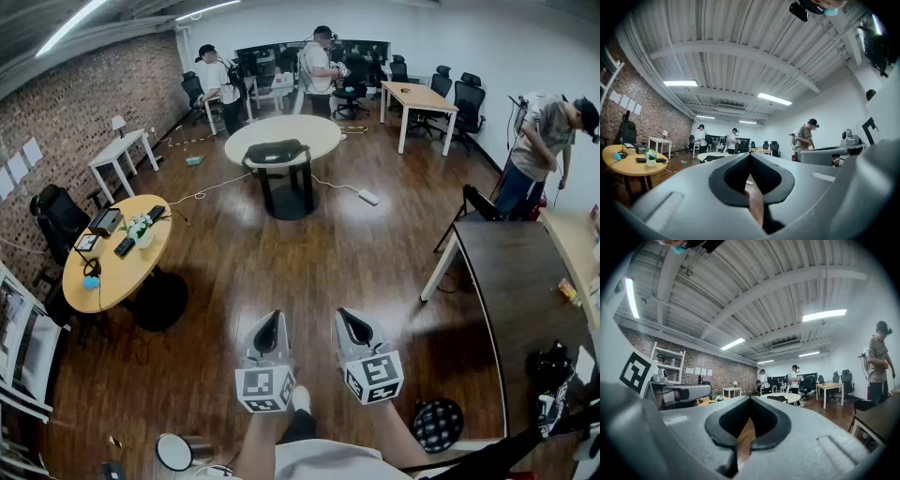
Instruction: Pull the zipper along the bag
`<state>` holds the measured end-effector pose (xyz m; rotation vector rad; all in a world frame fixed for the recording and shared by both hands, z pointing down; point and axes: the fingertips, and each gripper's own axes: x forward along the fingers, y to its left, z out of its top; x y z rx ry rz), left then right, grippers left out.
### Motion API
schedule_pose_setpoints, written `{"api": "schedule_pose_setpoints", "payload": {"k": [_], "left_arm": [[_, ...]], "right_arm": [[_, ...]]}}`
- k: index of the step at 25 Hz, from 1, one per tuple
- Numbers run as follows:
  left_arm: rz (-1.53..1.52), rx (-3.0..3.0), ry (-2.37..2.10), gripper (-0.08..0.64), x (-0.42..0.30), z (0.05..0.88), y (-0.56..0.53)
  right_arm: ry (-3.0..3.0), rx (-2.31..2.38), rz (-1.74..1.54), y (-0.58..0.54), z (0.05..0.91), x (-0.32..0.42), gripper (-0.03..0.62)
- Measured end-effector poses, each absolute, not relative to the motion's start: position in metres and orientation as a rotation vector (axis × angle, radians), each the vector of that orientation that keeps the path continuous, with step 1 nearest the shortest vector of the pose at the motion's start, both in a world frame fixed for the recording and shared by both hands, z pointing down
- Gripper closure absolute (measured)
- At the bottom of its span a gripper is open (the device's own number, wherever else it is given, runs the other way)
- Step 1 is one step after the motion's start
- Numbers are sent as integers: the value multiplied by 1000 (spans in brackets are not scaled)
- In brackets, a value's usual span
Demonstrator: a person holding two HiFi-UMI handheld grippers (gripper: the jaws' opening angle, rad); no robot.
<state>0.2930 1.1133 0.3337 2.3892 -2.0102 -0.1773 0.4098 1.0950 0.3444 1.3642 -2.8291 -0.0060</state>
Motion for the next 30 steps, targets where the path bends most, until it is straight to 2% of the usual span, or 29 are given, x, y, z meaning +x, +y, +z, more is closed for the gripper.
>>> {"api": "schedule_pose_setpoints", "payload": {"k": [10, 15, 24, 30], "left_arm": [[-196, 2471, -1945, 545, 196, 313, 952], [-209, 2437, -1930, 545, 146, 328, 889], [-186, 2418, -1902, 545, 107, 355, 772], [-128, 2425, -1952, 545, 58, 350, 640]], "right_arm": [[-2797, 1395, -128, 931, 318, 308, 604], [-2798, 1350, -98, 869, 331, 251, 604], [-2802, 1305, -49, 740, 352, 199, 604], [-2866, 1292, 20, 606, 354, 156, 604]]}}
